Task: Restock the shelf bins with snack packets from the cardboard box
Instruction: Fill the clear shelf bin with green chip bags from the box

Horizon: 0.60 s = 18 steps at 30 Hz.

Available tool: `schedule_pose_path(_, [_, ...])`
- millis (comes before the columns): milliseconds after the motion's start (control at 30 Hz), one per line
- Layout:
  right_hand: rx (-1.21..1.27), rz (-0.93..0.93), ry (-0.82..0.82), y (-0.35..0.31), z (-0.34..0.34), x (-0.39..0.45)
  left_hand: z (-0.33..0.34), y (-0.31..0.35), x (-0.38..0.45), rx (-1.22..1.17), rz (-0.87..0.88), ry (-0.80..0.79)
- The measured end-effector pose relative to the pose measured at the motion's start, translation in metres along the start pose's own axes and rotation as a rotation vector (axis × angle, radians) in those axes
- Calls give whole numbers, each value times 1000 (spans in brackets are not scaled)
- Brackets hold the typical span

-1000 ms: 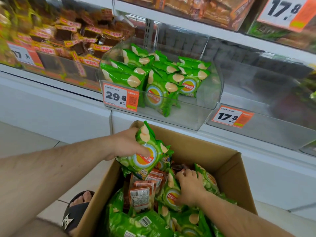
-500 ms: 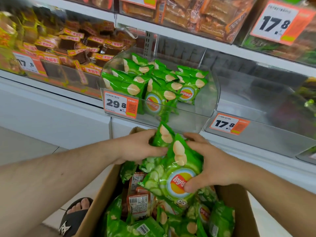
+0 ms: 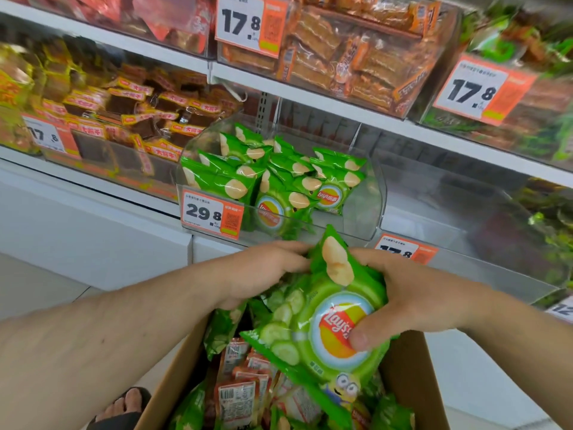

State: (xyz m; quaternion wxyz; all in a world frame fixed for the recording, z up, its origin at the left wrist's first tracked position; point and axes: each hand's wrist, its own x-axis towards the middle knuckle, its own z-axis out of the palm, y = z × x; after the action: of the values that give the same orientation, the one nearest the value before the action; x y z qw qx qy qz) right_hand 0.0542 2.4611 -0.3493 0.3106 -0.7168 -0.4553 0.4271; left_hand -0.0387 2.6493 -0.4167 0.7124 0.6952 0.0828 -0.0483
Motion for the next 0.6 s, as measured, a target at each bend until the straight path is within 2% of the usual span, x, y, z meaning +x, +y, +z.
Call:
schedule_pose_path(100, [-209,38,138,-38,-22,-7,-11,8,12,-126,163,286])
schedule_pose_path(133, [-311,58,192,-55,-30,-9,-18,7,16,0,245,416])
schedule_pose_path(200, [-506,141,287,-83,-49,-7,-30,3,22,562,446,648])
schedule_pose_path(233, [-625,208,334,-96,-56,-2,-36,-1,25,818,532,676])
schedule_pose_path(267, [-754,283,380,-106,-61,4,-39,-6,28,999,582,662])
schedule_pose_path(333, [-973,401,423,-120,-68,21,-39,-13,33,1130,534,561])
schedule_pose_path(433, [-1236,545,423,-131,-73,54,-33,-15,35,1183,406,487])
schedule_pose_path(600, [-1534,647,362,-129,-73,102,-34,-17,37,1188,418,497])
